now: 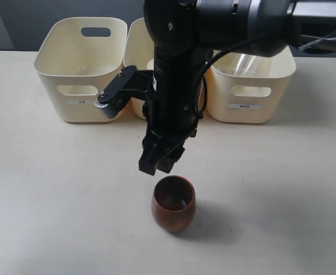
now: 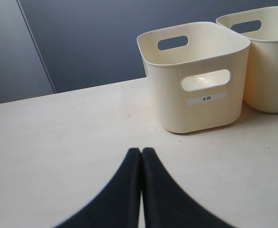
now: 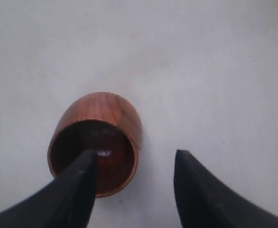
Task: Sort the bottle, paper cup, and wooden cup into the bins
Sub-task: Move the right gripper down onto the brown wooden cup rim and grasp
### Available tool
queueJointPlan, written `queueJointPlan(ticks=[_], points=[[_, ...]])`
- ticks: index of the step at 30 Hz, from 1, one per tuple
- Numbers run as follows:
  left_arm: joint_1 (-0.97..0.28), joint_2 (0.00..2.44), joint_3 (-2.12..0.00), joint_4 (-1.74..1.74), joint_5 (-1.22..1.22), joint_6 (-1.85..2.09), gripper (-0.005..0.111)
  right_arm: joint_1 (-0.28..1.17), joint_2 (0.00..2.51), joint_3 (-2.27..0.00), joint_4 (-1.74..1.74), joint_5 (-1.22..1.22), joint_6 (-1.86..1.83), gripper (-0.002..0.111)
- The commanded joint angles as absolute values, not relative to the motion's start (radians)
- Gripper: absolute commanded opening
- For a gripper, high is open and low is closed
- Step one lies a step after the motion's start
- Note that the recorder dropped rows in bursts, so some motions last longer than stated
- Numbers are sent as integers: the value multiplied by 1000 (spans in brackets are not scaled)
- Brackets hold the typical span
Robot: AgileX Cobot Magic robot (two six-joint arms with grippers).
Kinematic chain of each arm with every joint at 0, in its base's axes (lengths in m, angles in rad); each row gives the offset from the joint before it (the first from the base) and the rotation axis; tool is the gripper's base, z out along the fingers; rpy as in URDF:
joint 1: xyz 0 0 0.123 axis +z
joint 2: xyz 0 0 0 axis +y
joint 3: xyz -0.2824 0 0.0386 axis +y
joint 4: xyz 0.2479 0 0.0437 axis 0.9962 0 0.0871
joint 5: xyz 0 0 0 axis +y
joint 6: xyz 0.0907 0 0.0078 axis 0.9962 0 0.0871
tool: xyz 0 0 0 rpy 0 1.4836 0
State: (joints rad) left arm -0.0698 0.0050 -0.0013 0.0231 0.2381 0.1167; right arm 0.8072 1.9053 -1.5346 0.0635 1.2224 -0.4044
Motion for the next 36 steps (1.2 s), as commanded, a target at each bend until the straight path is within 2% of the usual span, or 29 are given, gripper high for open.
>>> queueJointPlan(ticks=[1,23,24,25,29,36], points=[[-73,0,0,22,240,115,0,808,1930,-1527,63,1221,-401,48],[-73,0,0,22,240,115,0,808,2011,-1479,27,1221,-401,46],[-73,0,0,22,240,115,0,808,2016,-1479,27,1221,-401,44],[-73,0,0,22,240,115,0,808,2020,-1479,27,1221,-401,33],[-73,0,0,22,240,115,0,808,2029,-1479,27,1221,-419,0],[-73,0,0,22,240,115,0,809,2009,-1481,29,1221,-498,-1]])
